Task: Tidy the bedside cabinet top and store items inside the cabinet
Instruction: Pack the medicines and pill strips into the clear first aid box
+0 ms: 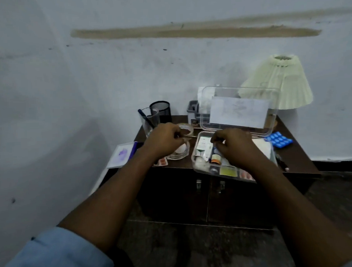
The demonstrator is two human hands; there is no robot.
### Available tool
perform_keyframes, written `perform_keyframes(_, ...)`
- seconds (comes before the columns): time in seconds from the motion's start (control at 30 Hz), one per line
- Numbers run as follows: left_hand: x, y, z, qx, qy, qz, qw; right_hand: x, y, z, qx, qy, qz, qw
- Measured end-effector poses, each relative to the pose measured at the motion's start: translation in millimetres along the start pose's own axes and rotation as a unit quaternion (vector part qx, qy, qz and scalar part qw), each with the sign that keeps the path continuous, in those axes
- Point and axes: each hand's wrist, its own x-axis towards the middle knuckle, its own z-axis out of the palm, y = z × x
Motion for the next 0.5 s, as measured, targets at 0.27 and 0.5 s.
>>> perform_keyframes(0.27,-26.3,-58.7,-32.9,0.073,-0.033,-0.058,0.995,8.1,-86.4,66.0,-0.04,-0.065,-0.121,0.99)
perform_keyframes(0.5,-37.6,-71.0,-30.2,0.142,-0.075,-0.051,0.986,12.4,-111.8,112.6,-0.14,-0.09,-0.123,0.978)
